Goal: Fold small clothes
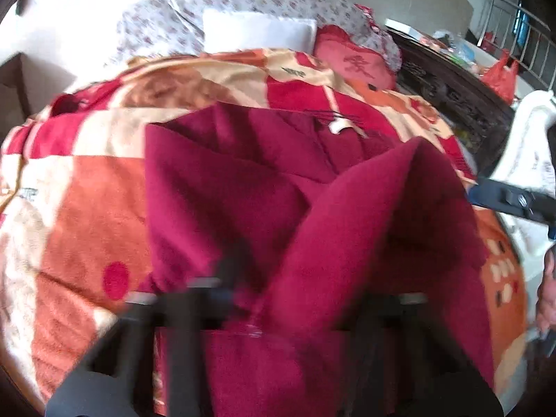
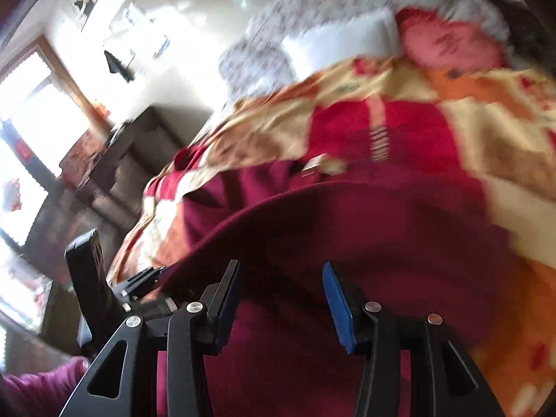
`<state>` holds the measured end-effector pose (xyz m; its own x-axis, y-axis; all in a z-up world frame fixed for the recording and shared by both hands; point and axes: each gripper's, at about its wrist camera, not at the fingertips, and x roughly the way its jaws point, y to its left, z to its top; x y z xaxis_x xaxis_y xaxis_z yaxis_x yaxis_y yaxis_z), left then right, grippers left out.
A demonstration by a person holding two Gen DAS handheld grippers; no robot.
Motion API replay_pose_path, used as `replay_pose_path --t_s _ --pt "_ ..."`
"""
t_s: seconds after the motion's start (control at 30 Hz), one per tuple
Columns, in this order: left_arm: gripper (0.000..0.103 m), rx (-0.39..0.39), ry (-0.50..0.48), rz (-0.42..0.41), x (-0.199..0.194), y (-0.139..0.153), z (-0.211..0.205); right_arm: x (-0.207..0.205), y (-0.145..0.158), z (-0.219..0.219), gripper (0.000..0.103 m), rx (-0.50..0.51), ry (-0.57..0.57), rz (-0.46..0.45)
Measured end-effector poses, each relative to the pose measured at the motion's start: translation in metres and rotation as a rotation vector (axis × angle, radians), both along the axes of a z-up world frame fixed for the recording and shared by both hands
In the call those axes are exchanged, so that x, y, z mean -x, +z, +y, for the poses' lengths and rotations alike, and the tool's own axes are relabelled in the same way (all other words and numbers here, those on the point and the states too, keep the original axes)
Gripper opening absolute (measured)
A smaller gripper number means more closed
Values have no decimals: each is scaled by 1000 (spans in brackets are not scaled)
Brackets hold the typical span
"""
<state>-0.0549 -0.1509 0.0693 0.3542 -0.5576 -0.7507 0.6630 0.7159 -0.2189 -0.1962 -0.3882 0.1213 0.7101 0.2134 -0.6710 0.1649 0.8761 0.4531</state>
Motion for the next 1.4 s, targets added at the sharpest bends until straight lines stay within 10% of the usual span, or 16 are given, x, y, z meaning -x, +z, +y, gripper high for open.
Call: replay_pose_path --t_s 0.27,0.6,0.77,0.97,1.03,1.1,1.17,1.4 --pt "6 77 -92 151 -16 76 -4 93 -23 -14 46 294 -66 99" --pt "6 131 -116 317 -29 118 -12 83 -61 -4 31 570 -71 125" --pt "6 129 -95 334 -31 114 -11 94 -46 -30 2 550 -188 106" --pt "6 46 -17 419 -47 55 -4 126 -57 -54 2 290 -198 114" --pt "6 41 0 442 -49 44 1 128 -53 -38 15 319 -163 81" --pt "6 50 9 452 -50 42 5 121 -56 -24 71 375 -146 91" --pt "6 62 13 447 -50 47 9 106 -64 -16 73 403 -127 92" --pt "6 67 -2 425 -50 68 10 81 -68 -31 19 339 -183 84"
